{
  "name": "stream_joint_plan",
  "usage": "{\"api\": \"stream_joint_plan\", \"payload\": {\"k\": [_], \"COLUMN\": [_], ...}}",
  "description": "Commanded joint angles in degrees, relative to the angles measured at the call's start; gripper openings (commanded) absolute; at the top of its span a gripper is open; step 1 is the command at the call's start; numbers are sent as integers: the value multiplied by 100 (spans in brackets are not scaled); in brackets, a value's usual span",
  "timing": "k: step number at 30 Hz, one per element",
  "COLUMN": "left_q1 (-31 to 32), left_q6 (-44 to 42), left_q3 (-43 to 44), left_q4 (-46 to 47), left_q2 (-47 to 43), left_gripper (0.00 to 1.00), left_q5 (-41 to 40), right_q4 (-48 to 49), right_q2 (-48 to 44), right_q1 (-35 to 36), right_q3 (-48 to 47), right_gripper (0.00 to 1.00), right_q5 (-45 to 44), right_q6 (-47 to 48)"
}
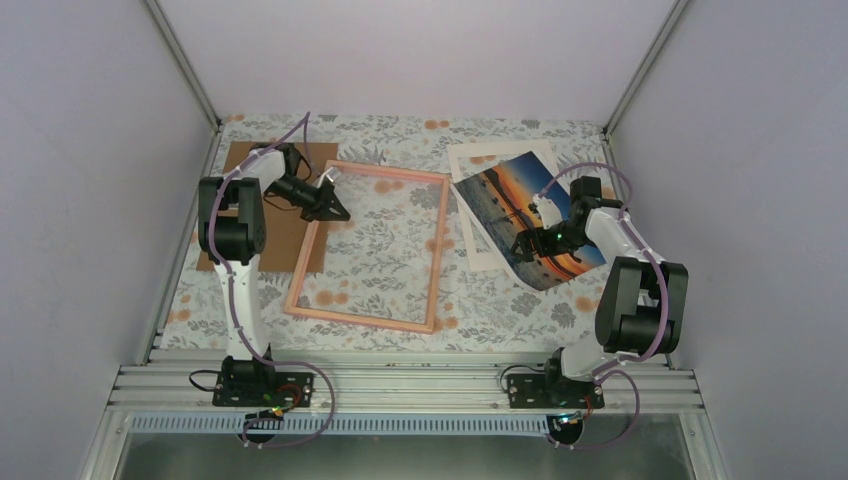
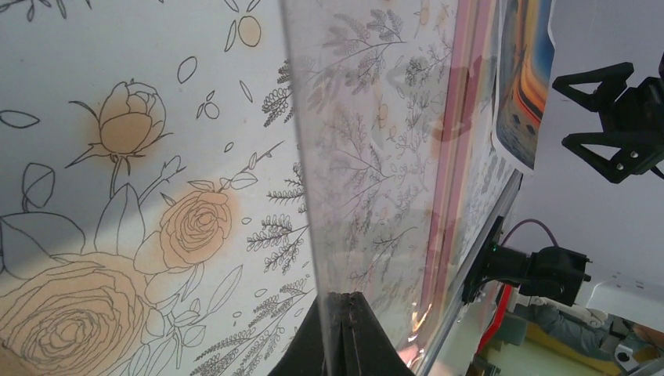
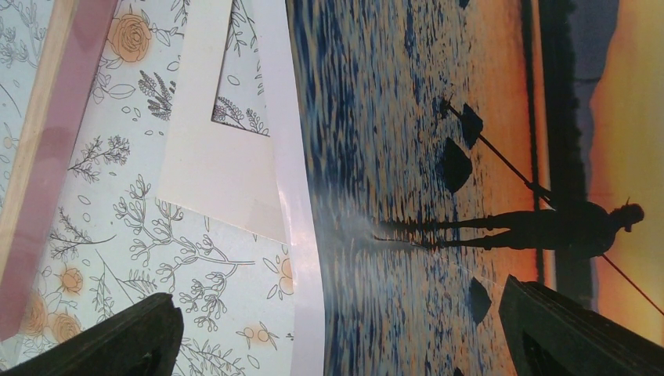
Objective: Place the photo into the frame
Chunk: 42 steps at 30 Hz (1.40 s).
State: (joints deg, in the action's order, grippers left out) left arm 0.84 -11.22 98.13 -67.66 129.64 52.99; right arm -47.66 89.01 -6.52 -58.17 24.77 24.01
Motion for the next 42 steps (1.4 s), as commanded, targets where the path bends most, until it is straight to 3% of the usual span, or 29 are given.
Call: {"api": "stream_joint_plan", "payload": {"k": [1, 12, 21, 34, 42], "left_q1": [-56, -57, -57, -84, -93], "left_q6": [-125, 301, 2, -4, 62], "left_q3": [105, 108, 144, 97, 101], "left_q4": [-60, 416, 219, 337, 416], "left_q2": [-149, -108, -80, -290, -305], "left_gripper": [2, 2, 2, 2, 2], "left_q5": [-97, -142, -329, -1266, -1411], "right_q4": [61, 64, 81, 108, 121], "right_q2": [71, 89, 92, 55, 56], "right_q1": [-55, -54, -58, -59, -52], "right_q3": [-89, -88, -81, -80, -71], "right_gripper": [100, 100, 100, 100, 100], "right_q5": [94, 114, 118, 116, 124], "right_q6": [17, 16, 16, -1, 7]}}
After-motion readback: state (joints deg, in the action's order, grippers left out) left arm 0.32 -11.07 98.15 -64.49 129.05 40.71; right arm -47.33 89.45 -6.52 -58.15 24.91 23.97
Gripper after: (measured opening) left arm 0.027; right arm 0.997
